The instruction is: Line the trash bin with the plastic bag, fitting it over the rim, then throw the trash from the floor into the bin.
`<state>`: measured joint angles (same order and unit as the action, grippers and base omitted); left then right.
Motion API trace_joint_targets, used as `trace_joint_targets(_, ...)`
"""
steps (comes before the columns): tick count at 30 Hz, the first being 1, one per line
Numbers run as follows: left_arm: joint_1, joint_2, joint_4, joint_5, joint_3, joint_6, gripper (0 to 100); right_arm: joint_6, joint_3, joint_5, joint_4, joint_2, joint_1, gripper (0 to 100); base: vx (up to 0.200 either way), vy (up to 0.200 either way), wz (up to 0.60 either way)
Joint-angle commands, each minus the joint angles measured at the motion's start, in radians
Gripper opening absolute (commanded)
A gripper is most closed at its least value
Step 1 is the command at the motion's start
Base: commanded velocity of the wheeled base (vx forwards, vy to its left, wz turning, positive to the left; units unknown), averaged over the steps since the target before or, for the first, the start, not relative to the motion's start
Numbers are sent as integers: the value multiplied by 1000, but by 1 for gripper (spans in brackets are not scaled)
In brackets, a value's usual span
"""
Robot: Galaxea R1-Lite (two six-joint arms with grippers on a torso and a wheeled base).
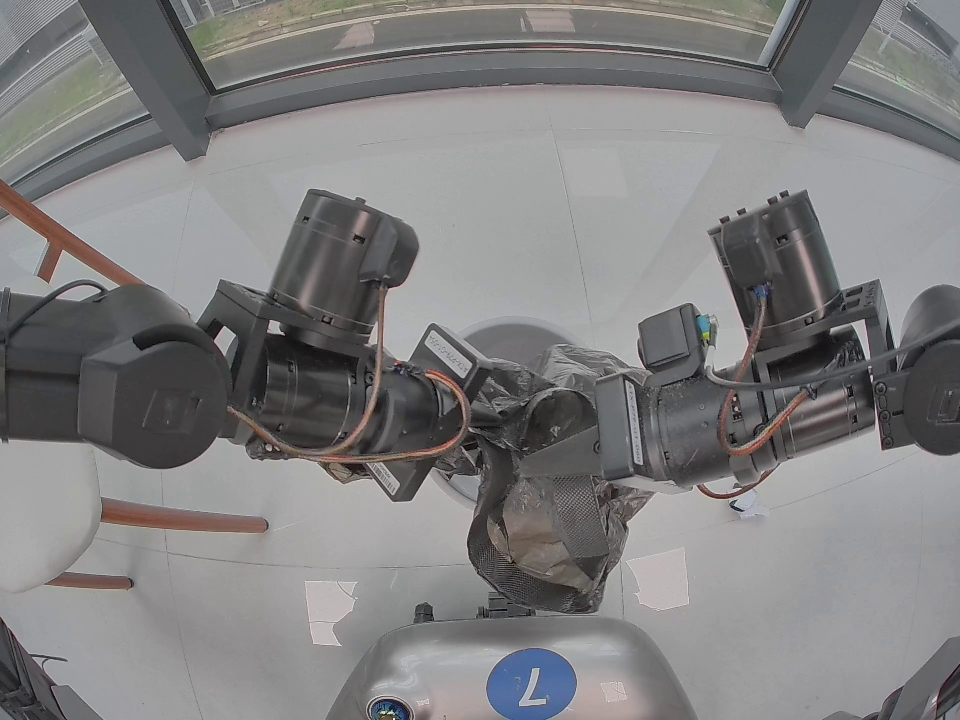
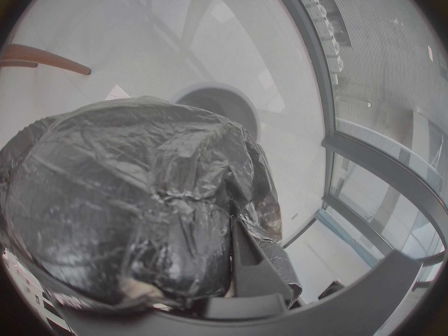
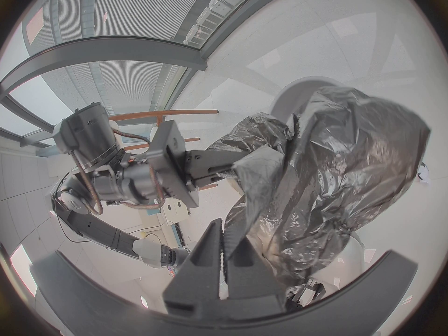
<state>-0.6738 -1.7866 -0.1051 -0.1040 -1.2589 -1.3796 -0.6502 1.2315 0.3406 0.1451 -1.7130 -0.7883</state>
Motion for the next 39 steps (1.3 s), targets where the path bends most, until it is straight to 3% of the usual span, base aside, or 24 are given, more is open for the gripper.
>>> trace_joint_targets(1, 31, -4, 1, 12, 18, -3, 0, 0, 20, 12, -6, -40, -3, 0, 0, 0, 0)
trace_joint_targets(16, 56, -2, 1, 89, 38, 36, 0, -23, 34, 14, -13, -56, 18, 0, 0, 0, 0)
trace_joint_targets(23, 56, 1, 2, 136, 64, 109, 0, -75, 26, 1, -98, -65, 67, 0, 0, 0, 0)
trace_joint_targets(33, 57, 6, 4, 159, 61, 132, 0, -69, 37, -46, -148, -135, 54, 0, 0, 0, 0)
trace_joint_targets(39, 77, 10, 2, 162, 64, 136, 0, -71, 37, -78, -252, -188, 52, 0, 0, 0, 0)
